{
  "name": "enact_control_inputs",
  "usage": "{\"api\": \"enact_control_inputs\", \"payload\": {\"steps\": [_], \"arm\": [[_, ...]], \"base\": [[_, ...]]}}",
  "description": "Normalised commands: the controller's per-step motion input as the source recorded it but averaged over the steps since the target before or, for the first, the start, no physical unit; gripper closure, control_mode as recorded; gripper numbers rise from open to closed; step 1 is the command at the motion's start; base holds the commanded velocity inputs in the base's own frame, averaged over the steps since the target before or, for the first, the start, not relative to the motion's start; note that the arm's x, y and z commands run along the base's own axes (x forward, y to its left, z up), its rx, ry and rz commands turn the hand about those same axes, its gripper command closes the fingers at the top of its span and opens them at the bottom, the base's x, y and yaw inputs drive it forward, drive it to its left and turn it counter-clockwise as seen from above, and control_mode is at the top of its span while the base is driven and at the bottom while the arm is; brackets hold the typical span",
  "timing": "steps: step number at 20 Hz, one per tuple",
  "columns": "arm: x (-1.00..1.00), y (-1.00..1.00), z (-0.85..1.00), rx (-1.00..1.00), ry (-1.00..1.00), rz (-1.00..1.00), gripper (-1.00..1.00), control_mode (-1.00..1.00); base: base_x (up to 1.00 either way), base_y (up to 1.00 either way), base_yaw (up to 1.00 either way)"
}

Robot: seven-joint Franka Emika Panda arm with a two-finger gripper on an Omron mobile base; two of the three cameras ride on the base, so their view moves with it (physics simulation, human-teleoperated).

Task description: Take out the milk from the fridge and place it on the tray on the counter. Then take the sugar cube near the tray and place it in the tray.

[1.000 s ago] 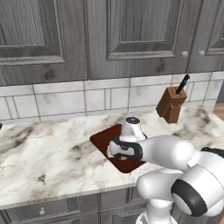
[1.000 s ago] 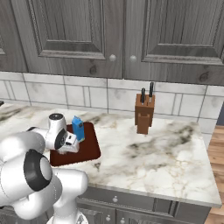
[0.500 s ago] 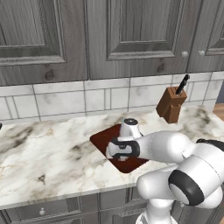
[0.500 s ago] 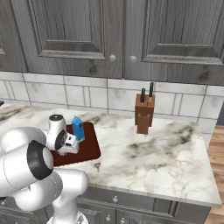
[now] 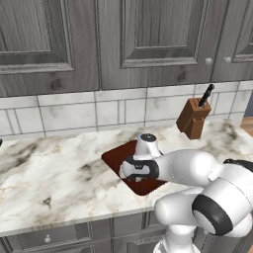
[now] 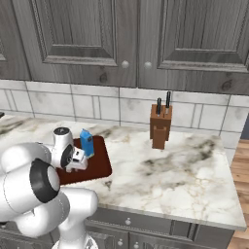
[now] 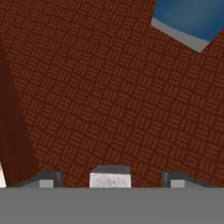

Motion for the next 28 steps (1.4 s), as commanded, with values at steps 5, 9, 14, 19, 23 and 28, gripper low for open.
{"api": "enact_control_inputs", "payload": {"steps": [5,9,14,19,23,28], "arm": [[-0.19,-0.01,0.45,0.05,-0.01,-0.01,-1.0,-1.0],[-0.6,-0.01,0.8,0.07,-0.13,-0.01,-1.0,-1.0],[-0.74,-0.2,0.82,0.09,-0.19,0.0,-1.0,-1.0],[-0.82,-0.31,0.8,0.11,-0.24,-0.01,-1.0,-1.0],[-0.69,-0.28,0.9,0.11,-0.11,-0.02,-1.0,-1.0],[-0.58,-0.28,1.0,0.15,-0.12,-0.05,-1.0,-1.0]], "base": [[0.0,0.0,0.0],[0.0,0.0,0.0],[0.0,0.0,0.0],[0.0,0.0,0.0],[0.0,0.0,0.0],[0.0,0.0,0.0]]}}
